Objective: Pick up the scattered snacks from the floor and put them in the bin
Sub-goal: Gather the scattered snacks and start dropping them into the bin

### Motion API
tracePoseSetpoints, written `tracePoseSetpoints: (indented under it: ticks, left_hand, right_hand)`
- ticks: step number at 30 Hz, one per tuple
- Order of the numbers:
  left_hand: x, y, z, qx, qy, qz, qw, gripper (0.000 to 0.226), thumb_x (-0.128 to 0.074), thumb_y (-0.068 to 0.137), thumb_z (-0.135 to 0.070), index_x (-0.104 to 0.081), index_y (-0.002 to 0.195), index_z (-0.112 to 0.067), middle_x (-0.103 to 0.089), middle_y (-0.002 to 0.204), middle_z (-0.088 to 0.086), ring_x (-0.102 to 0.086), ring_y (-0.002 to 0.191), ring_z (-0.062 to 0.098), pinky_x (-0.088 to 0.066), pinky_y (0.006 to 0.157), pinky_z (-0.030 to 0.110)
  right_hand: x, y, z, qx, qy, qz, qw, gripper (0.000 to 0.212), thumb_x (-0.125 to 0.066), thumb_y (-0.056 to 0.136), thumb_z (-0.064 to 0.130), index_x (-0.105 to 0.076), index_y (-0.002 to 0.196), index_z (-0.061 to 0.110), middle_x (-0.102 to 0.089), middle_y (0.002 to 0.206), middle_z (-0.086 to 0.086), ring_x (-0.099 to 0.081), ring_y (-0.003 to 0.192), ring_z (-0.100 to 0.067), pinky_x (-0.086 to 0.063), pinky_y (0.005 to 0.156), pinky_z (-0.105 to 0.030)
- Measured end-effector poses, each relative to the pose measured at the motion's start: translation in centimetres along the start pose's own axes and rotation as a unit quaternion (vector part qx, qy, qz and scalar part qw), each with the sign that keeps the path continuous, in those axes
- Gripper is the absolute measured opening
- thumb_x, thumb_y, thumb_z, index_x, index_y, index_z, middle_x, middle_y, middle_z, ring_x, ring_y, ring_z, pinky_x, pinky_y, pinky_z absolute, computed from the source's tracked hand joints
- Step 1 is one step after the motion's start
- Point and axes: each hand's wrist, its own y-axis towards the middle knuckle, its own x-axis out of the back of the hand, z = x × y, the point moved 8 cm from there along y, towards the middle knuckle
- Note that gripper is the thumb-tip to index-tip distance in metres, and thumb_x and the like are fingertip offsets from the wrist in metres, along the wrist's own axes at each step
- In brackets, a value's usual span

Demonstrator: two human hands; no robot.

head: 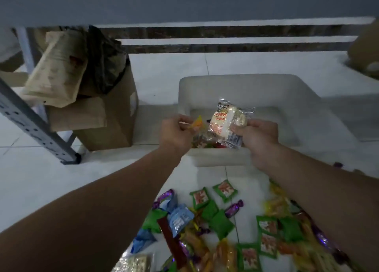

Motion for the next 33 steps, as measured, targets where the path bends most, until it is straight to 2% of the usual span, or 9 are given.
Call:
tracePoseSetpoints:
  ticks: [2,5,10,13,17,20,24,28,33]
  left_hand:
    - [-2.4,1.3,-0.3,0.004,0.015,0.005,1.0,0.011,-0.074,0.081,-0.006,-0.063,0.084,-0.01,-0.06,0.073,0.007,-0.054,0.063,0.015,-0.046,0.052,0.019]
    - [-4.6,3.5,0.8,0.021,0.049,-0.01,0.999,0.011,-0.072,0.081,-0.006,-0.065,0.081,-0.015,-0.068,0.083,0.007,-0.066,0.081,0.025,-0.058,0.071,0.036]
    - [-5.8,5.8,2.8,0.075,0.06,-0.019,0.995,0.019,-0.06,0.085,-0.002,-0.065,0.082,-0.021,-0.069,0.095,0.006,-0.068,0.084,0.028,-0.059,0.075,0.043]
    - [-5.8,6.0,2.5,0.069,0.066,-0.015,0.995,0.014,-0.064,0.085,-0.008,-0.063,0.09,-0.021,-0.067,0.098,0.004,-0.066,0.081,0.025,-0.058,0.065,0.035]
    - [-5.2,5.9,1.6,0.03,0.065,-0.004,0.997,0.029,-0.066,0.086,-0.01,-0.064,0.113,-0.019,-0.063,0.112,-0.003,-0.059,0.092,0.015,-0.051,0.079,0.023]
    - [-4.1,5.5,0.7,0.003,0.056,0.003,0.998,0.036,-0.065,0.089,-0.016,-0.059,0.124,-0.02,-0.057,0.114,-0.009,-0.058,0.095,0.009,-0.046,0.068,0.01]
    - [-1.0,4.7,-0.9,-0.037,0.092,-0.014,0.995,0.04,-0.062,0.091,-0.026,-0.055,0.13,-0.024,-0.057,0.127,-0.007,-0.054,0.116,0.015,-0.048,0.095,0.032]
    - [3.6,3.9,-1.2,-0.038,0.118,-0.044,0.991,0.042,-0.061,0.09,-0.034,-0.055,0.131,-0.027,-0.056,0.13,-0.004,-0.052,0.118,0.014,-0.048,0.091,0.029]
    - [9.8,1.3,-0.5,-0.049,0.161,-0.061,0.984,0.047,-0.062,0.089,-0.036,-0.053,0.133,-0.027,-0.055,0.136,-0.001,-0.052,0.124,0.018,-0.042,0.106,0.041]
  right_hand:
    - [1.5,1.7,-0.5,-0.015,0.005,-0.025,1.0,0.016,-0.081,0.071,0.005,-0.069,0.07,0.016,-0.072,0.079,-0.007,-0.071,0.076,-0.023,-0.06,0.075,-0.04]
    - [2.9,3.9,-1.2,-0.025,0.004,-0.062,0.998,0.015,-0.082,0.071,0.009,-0.071,0.077,0.015,-0.072,0.08,-0.005,-0.069,0.072,-0.02,-0.059,0.071,-0.033]
    - [2.6,6.0,-1.9,-0.027,0.022,-0.072,0.997,0.015,-0.079,0.075,0.007,-0.072,0.085,0.015,-0.071,0.08,-0.001,-0.067,0.068,-0.012,-0.049,0.053,-0.02]
    - [1.6,6.9,-1.9,-0.024,0.025,-0.055,0.998,0.018,-0.079,0.075,0.008,-0.071,0.09,0.014,-0.071,0.083,-0.001,-0.067,0.072,-0.014,-0.05,0.059,-0.022]
    - [0.1,7.7,-2.3,-0.032,0.019,-0.028,0.999,0.021,-0.079,0.076,0.01,-0.065,0.09,0.017,-0.069,0.089,-0.003,-0.069,0.077,-0.017,-0.055,0.067,-0.026]
    - [-0.9,7.9,-2.5,-0.029,0.015,-0.014,0.999,0.023,-0.079,0.076,0.01,-0.062,0.089,0.019,-0.068,0.091,-0.003,-0.069,0.079,-0.017,-0.055,0.067,-0.025]
    - [-1.9,7.3,-2.5,-0.016,0.008,-0.016,1.0,0.032,-0.081,0.073,0.014,-0.063,0.099,0.019,-0.069,0.09,-0.001,-0.068,0.089,-0.021,-0.056,0.087,-0.037]
    - [-3.8,4.6,-0.1,0.058,-0.069,0.016,0.996,0.03,-0.076,0.079,0.021,-0.065,0.107,0.02,-0.07,0.096,0.004,-0.064,0.089,-0.011,-0.049,0.079,-0.017]
    - [-9.4,-1.0,3.2,0.173,-0.156,0.136,0.963,0.039,-0.073,0.082,0.032,-0.063,0.118,0.02,-0.063,0.11,0.007,-0.06,0.097,-0.008,-0.048,0.089,-0.024]
